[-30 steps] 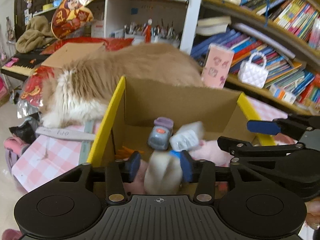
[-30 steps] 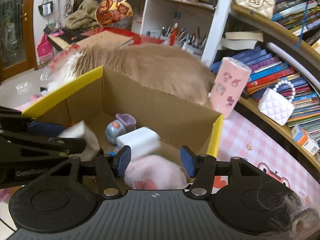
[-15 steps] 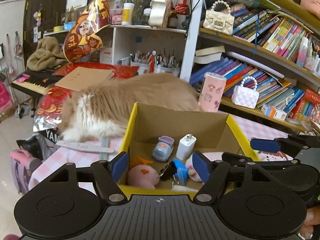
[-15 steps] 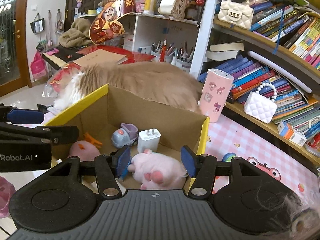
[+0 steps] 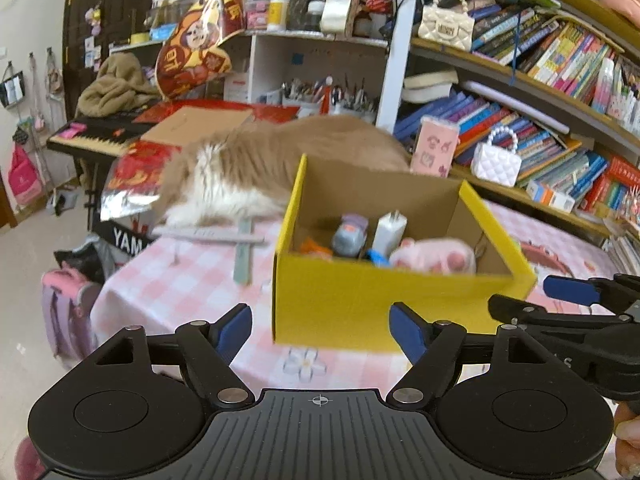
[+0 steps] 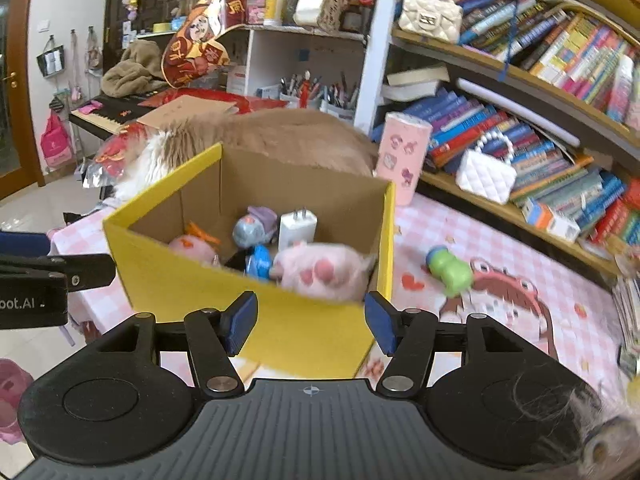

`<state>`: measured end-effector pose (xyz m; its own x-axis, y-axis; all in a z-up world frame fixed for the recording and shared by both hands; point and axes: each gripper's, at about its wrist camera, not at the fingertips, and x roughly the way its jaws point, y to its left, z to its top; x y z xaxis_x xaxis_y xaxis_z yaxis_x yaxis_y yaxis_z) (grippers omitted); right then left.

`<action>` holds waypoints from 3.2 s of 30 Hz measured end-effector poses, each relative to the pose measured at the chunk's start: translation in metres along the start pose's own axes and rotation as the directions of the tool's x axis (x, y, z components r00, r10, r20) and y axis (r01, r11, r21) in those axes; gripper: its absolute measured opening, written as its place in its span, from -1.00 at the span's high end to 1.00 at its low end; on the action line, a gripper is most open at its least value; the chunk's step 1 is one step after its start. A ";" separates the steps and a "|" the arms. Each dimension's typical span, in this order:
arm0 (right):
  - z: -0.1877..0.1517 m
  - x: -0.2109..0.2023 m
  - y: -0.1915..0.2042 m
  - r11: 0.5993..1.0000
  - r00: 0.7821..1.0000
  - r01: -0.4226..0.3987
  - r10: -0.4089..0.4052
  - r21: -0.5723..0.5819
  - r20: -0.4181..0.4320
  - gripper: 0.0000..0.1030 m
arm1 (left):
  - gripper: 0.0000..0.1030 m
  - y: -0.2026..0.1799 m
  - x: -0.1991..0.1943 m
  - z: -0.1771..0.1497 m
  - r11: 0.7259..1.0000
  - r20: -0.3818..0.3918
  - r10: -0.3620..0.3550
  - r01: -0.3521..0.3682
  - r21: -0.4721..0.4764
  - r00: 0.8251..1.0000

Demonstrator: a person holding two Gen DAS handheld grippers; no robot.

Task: Organize objects
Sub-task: 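Withdraw both open tools from the box toward the green toy and card box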

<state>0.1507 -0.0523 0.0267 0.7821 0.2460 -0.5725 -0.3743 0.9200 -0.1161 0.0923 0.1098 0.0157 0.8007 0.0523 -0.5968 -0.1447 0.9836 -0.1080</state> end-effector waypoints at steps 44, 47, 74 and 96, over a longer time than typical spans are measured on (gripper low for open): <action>-0.111 -0.066 -0.048 0.921 0.948 0.274 -0.209 0.279 -0.240 -0.35 | -0.60 -0.073 -0.007 -0.067 0.955 -0.174 -0.194 0.226 0.194 0.966; -0.115 -0.067 -0.062 0.904 0.937 0.310 -0.240 0.294 -0.253 -0.35 | -0.60 -0.088 -0.001 -0.066 0.946 -0.182 -0.218 0.253 0.202 0.959; -0.099 -0.032 -0.209 0.851 0.912 0.390 -0.304 0.351 -0.276 -0.36 | -0.60 -0.222 0.068 -0.026 0.913 -0.200 -0.284 0.328 0.242 0.938; -0.063 0.025 -0.293 0.898 0.961 0.264 -0.212 0.352 -0.178 -0.36 | -0.58 -0.282 0.122 0.016 0.959 -0.109 -0.162 0.183 0.218 0.981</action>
<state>0.2483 -0.3345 -0.0042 0.7420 -0.0136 -0.6702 0.0458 0.9985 0.0305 0.2399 -0.1583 -0.0136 0.7451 -0.1271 -0.6547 0.1345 0.9901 -0.0392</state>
